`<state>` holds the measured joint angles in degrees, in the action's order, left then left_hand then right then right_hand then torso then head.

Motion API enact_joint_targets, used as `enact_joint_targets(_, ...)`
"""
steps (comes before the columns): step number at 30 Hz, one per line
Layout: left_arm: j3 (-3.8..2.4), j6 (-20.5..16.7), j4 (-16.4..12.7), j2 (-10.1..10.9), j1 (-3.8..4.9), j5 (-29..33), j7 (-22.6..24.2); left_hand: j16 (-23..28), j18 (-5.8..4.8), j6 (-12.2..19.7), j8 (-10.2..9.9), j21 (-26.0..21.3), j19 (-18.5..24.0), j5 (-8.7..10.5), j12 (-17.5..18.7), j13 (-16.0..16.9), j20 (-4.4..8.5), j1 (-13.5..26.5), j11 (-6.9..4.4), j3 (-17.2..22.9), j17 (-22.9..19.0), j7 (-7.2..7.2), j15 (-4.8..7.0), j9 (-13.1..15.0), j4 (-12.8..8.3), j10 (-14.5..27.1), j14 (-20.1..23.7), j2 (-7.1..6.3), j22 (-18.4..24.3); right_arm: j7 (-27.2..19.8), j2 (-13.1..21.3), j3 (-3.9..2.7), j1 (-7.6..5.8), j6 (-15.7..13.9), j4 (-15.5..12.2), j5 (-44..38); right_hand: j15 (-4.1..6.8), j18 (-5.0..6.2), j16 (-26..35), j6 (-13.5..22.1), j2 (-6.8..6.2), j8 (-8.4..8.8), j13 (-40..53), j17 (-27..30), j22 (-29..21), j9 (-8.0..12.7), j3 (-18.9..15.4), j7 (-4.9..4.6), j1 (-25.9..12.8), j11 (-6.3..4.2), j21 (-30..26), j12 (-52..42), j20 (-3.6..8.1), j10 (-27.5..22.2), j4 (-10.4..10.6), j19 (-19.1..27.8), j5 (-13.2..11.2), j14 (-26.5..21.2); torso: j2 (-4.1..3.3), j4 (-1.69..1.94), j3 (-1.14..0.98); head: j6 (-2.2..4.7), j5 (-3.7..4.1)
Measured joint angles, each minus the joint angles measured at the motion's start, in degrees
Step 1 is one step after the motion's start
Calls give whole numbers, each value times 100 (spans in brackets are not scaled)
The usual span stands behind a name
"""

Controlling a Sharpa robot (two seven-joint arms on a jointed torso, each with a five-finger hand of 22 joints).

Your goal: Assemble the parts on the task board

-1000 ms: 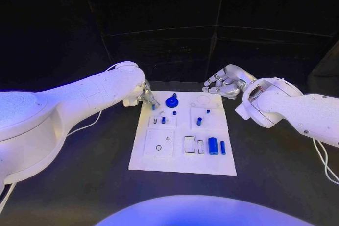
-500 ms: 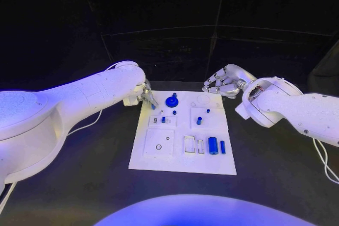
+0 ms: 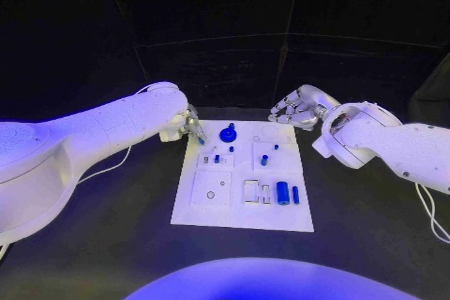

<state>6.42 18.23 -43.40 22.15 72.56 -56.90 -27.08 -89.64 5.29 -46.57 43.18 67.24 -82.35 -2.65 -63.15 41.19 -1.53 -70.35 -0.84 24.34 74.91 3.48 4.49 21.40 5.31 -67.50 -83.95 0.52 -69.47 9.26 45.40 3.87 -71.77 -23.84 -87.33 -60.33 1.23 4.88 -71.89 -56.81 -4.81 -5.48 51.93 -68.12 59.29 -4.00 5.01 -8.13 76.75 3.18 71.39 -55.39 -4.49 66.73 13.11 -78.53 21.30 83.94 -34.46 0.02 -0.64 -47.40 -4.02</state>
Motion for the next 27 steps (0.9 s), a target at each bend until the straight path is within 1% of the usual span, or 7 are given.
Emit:
enact_joint_targets(2, 0, -53, -128, 88, 23, 0, 15, 0, 0, 0, 31, 0, 0, 0, 0, 0, 0, 79, -7, 126, 0, 0, 0, 4, -31, -8, 0, -61, -10, 1, 7, 0, 0, 3, -2, 0, 0, 0, 0, 0, 0, 0, 0, 0, 0, 0, 0, 0, 0, 0, 0, 0, 0, 0, 0, 0, 0, 0, 1, 4, 0, -4, 0)
enact_joint_targets(3, 0, -82, -206, 136, 38, 0, 23, 0, 0, 0, 34, 0, 0, 0, 0, 5, 0, 108, 13, 218, 0, 0, 0, 11, -75, -29, 0, -90, -16, 1, 11, 0, 0, 4, -2, 0, 0, 0, 0, 0, 0, 0, 0, 0, 0, 0, 0, 0, 0, 0, 0, 0, 0, 0, 0, 0, 0, 0, 1, 5, 0, -6, -4)
enact_joint_targets(7, -3, -225, -586, 361, 93, 1, 51, 0, 0, -1, 79, 0, -12, 0, 0, 31, -12, 239, 1, 426, 0, 1, 0, 40, -112, -80, 0, -163, -34, 4, 32, 0, 0, 8, -6, 0, 0, 0, 0, 0, 0, 0, 0, 0, 0, 0, 0, 0, 0, 0, 0, 0, 0, 0, 0, 0, 0, 0, 10, 19, 0, -13, -24)
enact_joint_targets(12, -3, -457, -1150, 719, 137, 27, 72, 0, 0, -1, 122, 0, -21, 1, -31, 40, -21, 284, -18, 520, 0, 1, 0, 50, -161, -100, 0, -207, -34, 5, 55, 0, 0, 12, -11, 0, 0, 0, 0, 0, 0, 0, 0, 0, 0, -1, 0, 0, 0, 0, 0, 0, 0, 0, 0, 0, 0, 0, 15, 32, -1, -22, -42)
enact_joint_targets(17, 2, -681, -1692, 1023, 141, 64, 80, 0, 0, -1, 123, 23, -21, 7, -32, 52, -20, 312, -2, 566, 0, 1, 0, 70, -160, -115, 0, -235, -40, 8, 73, 0, 0, 16, -13, 0, 0, 0, 0, 0, 0, 0, -6, 0, 0, -4, 0, 0, 0, 0, 0, 0, 0, 0, 0, 0, 0, 0, 19, 44, 3, -43, -67)
enact_joint_targets(20, 4, -801, -1966, 1187, 133, 83, 86, 0, -1, -2, 148, 23, -21, 17, -32, 61, -21, 318, -18, 612, 0, 2, 0, 70, -173, -140, 0, -242, -51, 9, 75, 0, 0, 19, -13, -1, 0, 0, 0, 0, 0, 0, -6, 0, -5, -4, 0, 0, 0, 0, 0, 0, 0, 0, 0, 0, 0, 0, 20, 47, 5, -52, -115)
enact_joint_targets(27, 30, -1106, -2476, 1500, 35, 109, 112, 0, -1, -24, 155, 23, -21, 23, -54, 89, -20, 366, -30, 685, 0, -19, 0, 70, -214, -153, 0, -289, -62, 11, 82, 0, 0, 25, -3, -77, 0, 0, 0, 0, 0, 0, -6, 0, -5, -3, 0, 0, 0, 0, 0, 0, 0, 0, 0, 0, 0, 0, 21, 46, 11, -71, -149)
